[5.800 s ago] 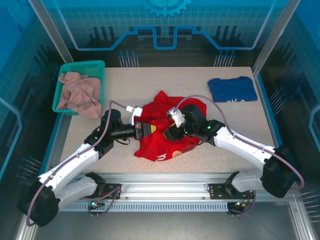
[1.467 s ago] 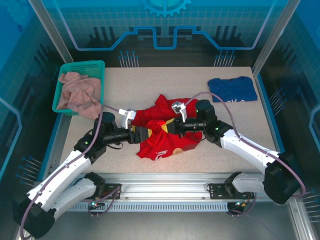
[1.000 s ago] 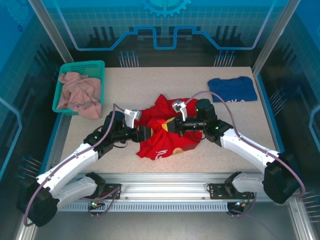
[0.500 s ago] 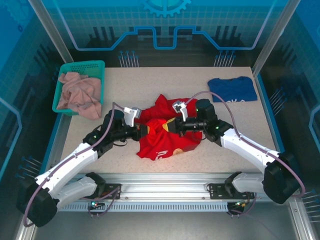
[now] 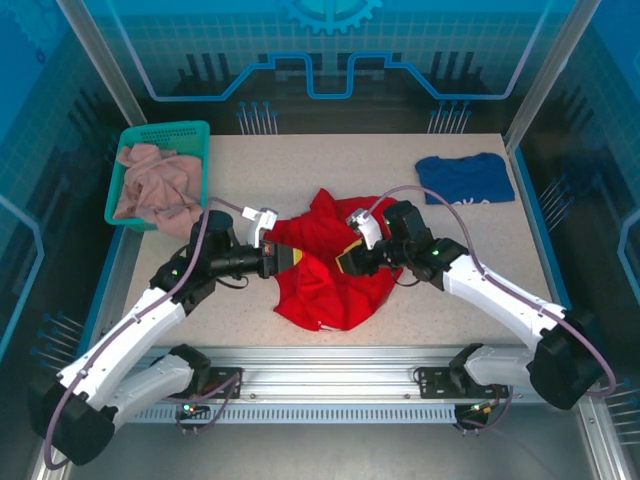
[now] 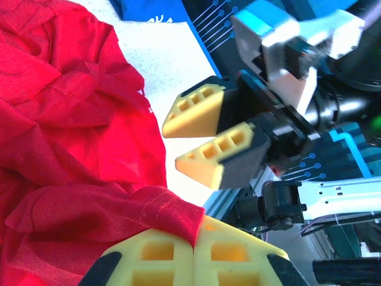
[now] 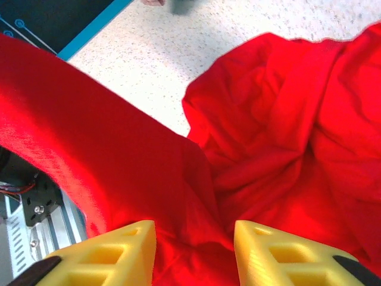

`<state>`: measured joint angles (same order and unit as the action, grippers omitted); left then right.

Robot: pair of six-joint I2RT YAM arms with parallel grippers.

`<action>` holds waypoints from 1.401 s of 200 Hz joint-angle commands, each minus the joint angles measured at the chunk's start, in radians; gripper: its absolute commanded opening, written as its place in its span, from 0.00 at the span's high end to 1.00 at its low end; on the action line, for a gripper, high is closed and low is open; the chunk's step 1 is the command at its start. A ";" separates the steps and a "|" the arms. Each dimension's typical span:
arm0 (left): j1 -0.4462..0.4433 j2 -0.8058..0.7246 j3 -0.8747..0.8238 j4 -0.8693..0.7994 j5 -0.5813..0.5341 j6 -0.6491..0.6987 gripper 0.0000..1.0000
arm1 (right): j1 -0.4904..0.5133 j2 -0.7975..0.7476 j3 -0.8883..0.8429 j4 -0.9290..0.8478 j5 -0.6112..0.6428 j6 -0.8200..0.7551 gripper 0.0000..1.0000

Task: Fold the inside-out t-shirt

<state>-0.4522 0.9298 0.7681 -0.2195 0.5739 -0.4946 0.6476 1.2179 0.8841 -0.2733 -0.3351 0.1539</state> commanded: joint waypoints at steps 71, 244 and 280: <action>0.008 0.042 0.062 -0.025 0.026 -0.033 1.00 | 0.287 -0.012 -0.010 0.116 0.282 -0.112 0.59; 0.008 0.004 0.068 -0.113 -0.111 0.026 1.00 | 0.231 0.083 0.056 0.162 0.277 -0.055 1.00; 0.007 0.013 0.069 -0.170 -0.276 0.062 1.00 | 0.131 -0.002 0.008 0.219 -0.003 0.029 1.00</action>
<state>-0.4522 0.9497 0.8085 -0.3267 0.4290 -0.4816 0.8356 1.2839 0.9195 -0.1188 -0.1146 0.1127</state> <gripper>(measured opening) 0.054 0.053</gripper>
